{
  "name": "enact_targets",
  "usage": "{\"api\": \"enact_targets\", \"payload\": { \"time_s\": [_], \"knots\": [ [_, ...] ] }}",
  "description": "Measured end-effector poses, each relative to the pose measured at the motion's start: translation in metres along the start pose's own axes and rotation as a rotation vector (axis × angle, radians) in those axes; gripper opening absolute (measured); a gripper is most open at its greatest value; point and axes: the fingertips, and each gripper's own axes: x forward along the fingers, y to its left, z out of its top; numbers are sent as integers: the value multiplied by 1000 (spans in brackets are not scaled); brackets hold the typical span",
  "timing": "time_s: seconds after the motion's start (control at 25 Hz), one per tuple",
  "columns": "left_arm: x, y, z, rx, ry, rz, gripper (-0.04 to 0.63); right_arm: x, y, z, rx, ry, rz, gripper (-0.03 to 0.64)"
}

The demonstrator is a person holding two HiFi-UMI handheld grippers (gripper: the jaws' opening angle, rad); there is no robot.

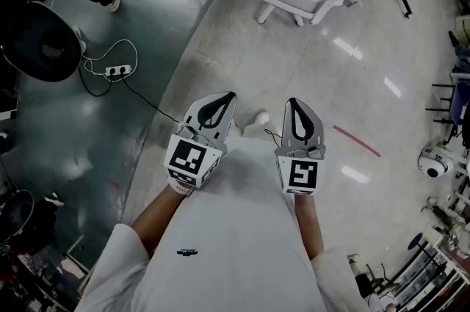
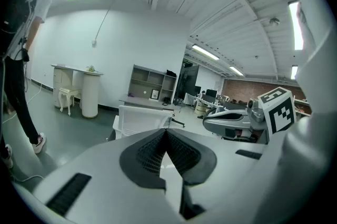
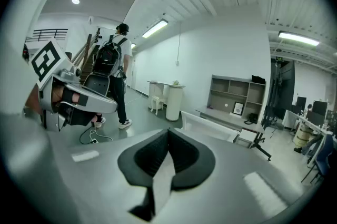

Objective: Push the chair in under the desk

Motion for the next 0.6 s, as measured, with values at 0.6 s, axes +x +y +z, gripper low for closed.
{"api": "enact_targets", "payload": {
  "time_s": [0.6],
  "knots": [
    [-18, -77, 6, 44, -21, 14, 8, -81, -21, 2, 79, -154, 2, 12]
  ]
}}
